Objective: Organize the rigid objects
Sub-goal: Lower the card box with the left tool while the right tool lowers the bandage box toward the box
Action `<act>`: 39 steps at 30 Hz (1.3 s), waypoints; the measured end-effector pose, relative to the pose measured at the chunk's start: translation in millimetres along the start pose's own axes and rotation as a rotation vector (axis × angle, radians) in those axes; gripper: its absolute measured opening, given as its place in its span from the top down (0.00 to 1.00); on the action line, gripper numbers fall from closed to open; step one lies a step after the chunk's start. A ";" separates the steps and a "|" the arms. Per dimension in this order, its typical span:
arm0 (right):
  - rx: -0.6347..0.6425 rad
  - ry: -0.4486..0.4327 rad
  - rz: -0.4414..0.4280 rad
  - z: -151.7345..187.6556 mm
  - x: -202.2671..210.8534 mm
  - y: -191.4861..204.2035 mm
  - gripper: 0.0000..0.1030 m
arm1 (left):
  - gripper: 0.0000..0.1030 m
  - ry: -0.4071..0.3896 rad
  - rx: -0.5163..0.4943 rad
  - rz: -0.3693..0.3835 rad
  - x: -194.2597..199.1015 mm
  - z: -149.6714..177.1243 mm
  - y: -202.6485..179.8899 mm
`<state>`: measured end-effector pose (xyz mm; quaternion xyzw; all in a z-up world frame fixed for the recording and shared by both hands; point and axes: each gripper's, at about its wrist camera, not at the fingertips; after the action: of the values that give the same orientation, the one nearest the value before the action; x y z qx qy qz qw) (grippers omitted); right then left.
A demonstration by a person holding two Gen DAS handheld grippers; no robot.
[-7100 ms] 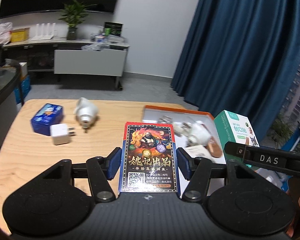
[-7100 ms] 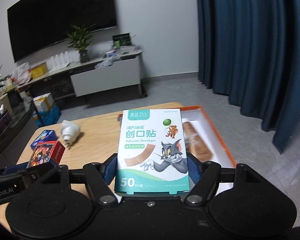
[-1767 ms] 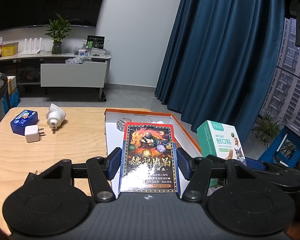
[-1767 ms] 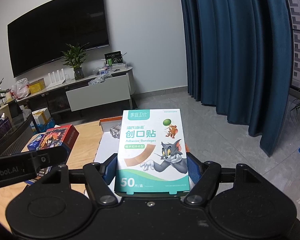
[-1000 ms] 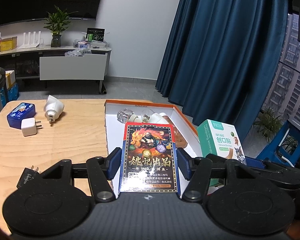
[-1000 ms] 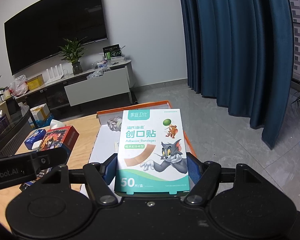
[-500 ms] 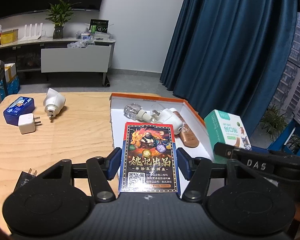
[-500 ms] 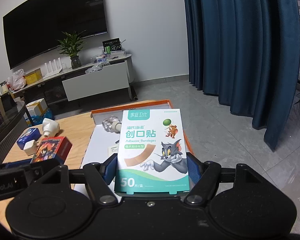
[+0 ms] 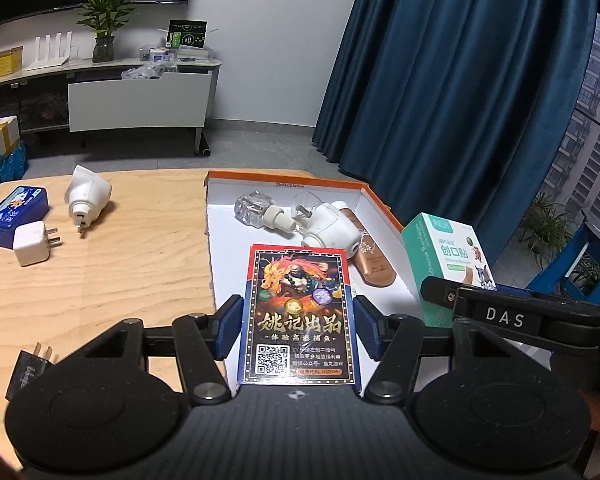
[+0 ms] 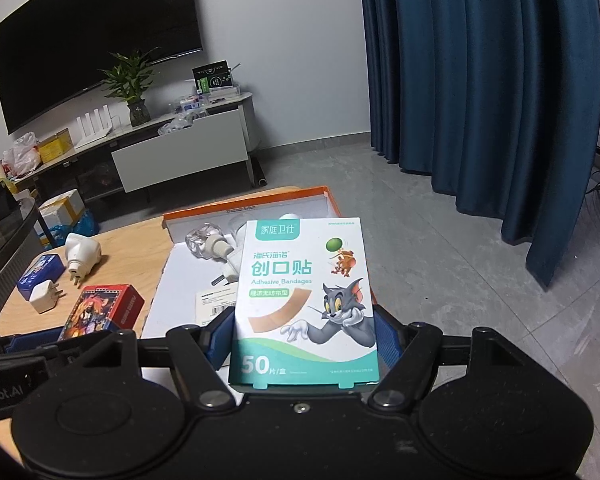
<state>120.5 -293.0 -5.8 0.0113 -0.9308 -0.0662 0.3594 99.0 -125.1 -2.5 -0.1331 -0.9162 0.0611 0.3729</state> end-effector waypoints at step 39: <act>0.099 0.110 -0.011 -18.5 -32.1 9.7 0.19 | 0.42 0.067 -0.013 0.050 -19.2 11.8 -0.9</act>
<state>157.0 -283.3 -12.4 0.0377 -0.9117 -0.0214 0.4085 103.7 -131.7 -23.5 -0.1605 -0.8999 0.0600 0.4010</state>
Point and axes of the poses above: each gripper's, at about its wrist camera, not at the fingertips, and x roughly against the way its jaws point, y to its left, z to its underside, and after that the axes turned 7 degrees about y, right-handed
